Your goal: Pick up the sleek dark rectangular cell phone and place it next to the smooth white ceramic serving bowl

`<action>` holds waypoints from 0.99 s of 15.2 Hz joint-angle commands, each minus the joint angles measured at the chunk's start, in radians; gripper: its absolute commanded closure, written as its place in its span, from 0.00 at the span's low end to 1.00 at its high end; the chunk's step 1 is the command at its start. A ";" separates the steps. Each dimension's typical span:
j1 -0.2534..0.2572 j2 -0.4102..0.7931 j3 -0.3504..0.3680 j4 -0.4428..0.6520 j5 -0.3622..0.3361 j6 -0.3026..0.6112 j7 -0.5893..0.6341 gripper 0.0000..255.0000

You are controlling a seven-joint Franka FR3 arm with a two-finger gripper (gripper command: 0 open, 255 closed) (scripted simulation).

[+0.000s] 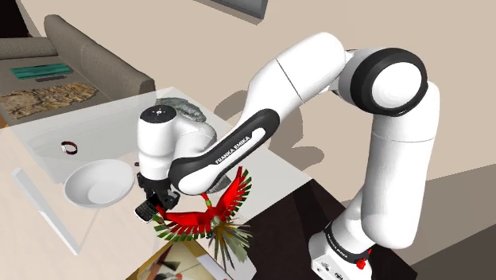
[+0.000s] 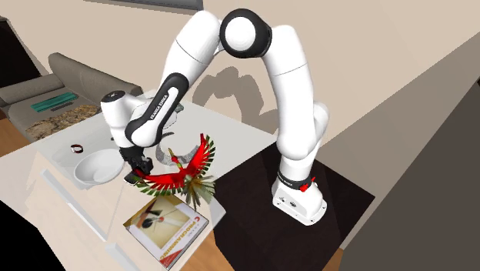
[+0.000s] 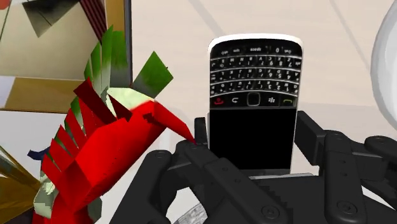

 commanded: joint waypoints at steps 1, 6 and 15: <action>0.008 0.018 -0.012 -0.003 -0.016 0.019 0.010 1.00; 0.033 0.072 -0.045 0.002 -0.057 0.064 0.037 1.00; 0.070 0.146 -0.093 0.018 -0.108 0.122 0.072 1.00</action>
